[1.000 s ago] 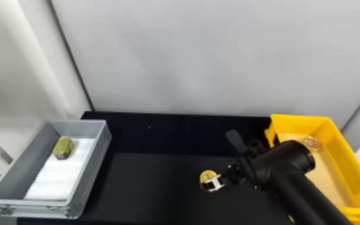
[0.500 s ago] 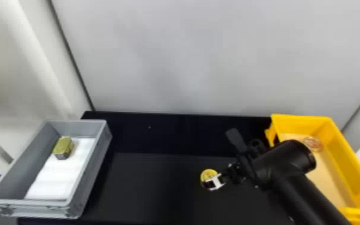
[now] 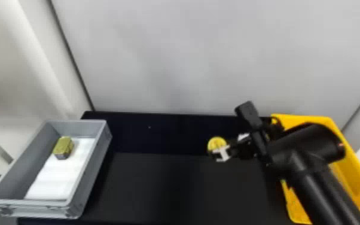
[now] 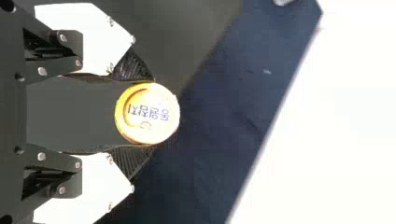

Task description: Pick up the round yellow can and place it in the yellow rectangular box

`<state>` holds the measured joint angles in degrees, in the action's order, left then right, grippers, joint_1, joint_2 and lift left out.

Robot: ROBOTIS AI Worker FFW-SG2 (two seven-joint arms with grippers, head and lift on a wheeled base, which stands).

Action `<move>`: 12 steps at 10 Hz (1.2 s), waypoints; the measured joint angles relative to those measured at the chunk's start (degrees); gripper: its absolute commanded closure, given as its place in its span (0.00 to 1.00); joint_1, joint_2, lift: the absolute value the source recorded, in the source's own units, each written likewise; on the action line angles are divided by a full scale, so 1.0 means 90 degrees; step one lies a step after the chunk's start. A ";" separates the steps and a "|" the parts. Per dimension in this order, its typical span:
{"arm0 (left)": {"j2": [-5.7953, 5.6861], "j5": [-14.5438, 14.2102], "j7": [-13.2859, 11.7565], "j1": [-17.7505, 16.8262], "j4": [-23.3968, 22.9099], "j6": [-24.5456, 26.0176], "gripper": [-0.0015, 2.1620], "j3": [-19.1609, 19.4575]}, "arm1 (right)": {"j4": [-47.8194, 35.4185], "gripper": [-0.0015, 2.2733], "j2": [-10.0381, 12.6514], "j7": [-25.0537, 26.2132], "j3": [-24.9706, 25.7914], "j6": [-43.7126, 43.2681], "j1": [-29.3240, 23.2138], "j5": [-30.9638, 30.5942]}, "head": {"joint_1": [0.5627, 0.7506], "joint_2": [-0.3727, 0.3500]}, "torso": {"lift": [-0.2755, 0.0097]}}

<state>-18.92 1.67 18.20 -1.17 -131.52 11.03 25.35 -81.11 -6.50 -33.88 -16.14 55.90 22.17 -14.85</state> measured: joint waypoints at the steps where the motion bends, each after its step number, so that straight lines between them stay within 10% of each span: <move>1: -0.0005 0.0000 0.0000 0.0002 -0.0008 0.0019 0.06 0.0002 | -0.0627 0.29 -0.0042 0.0051 0.0117 0.0146 -0.0083 -0.0057 | 0.73 0.59 | 0.96; 7: -0.0030 0.0000 -0.0006 0.0003 -0.0056 0.0181 0.06 -0.0037 | -0.4335 0.29 -0.0366 0.2145 0.0493 0.0192 0.0018 -0.0314 | 0.73 0.59 | 0.96; 12: -0.0086 0.0019 -0.0010 -0.0011 -0.0127 0.0308 0.06 -0.0043 | -0.4927 0.29 -0.0877 0.2486 0.1362 0.0793 0.0000 -0.1067 | 0.73 0.59 | 0.96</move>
<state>-19.70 1.85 18.11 -1.27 -132.66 13.81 24.97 -125.45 -14.39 -11.50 -3.88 63.03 22.17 -24.45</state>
